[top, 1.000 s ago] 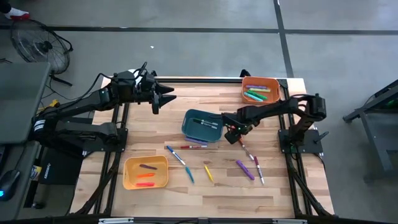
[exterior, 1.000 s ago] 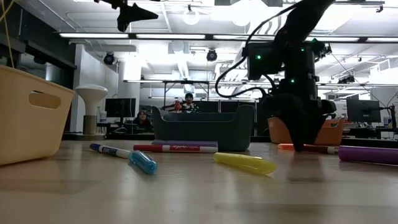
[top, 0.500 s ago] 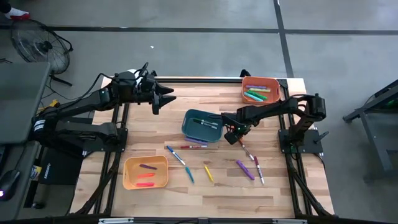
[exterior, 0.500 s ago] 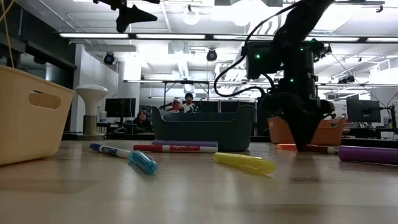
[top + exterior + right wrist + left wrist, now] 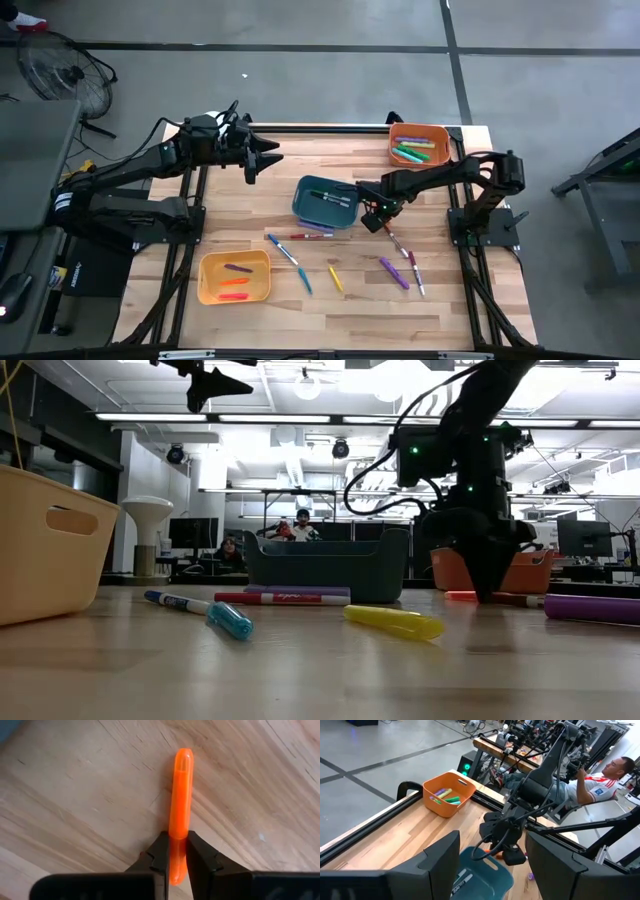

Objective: Pick & Place Markers
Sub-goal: Put the orange pen into the yellow bin

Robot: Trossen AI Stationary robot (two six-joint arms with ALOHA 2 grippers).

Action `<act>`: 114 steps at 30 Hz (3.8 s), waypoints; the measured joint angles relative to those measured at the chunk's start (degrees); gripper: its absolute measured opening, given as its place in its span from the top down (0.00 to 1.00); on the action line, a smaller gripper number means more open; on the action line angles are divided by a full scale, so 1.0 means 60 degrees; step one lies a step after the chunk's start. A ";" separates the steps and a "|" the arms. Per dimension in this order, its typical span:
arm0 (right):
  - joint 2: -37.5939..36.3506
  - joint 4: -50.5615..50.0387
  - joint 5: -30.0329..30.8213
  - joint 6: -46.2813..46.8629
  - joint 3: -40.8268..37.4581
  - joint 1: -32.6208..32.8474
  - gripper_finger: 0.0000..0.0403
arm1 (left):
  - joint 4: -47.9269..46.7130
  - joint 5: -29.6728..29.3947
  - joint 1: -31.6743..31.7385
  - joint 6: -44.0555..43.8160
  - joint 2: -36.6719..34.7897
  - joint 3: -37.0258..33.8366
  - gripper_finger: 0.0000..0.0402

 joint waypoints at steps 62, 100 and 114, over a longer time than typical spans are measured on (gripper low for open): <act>-0.3784 0.8245 -0.0454 -0.4425 0.1720 -0.0820 0.92 | 0.6984 0.1610 0.0000 -0.0824 0.3694 0.0004 0.45; -0.1899 0.6302 -0.1226 -0.5240 0.4144 -0.1013 0.92 | 0.6578 0.1661 0.0004 -0.0219 0.3690 0.0000 0.93; -0.1899 0.6265 -0.1219 -0.5215 0.4141 -0.1010 0.90 | 0.6542 0.1751 0.0004 -0.0229 0.3690 0.0000 0.93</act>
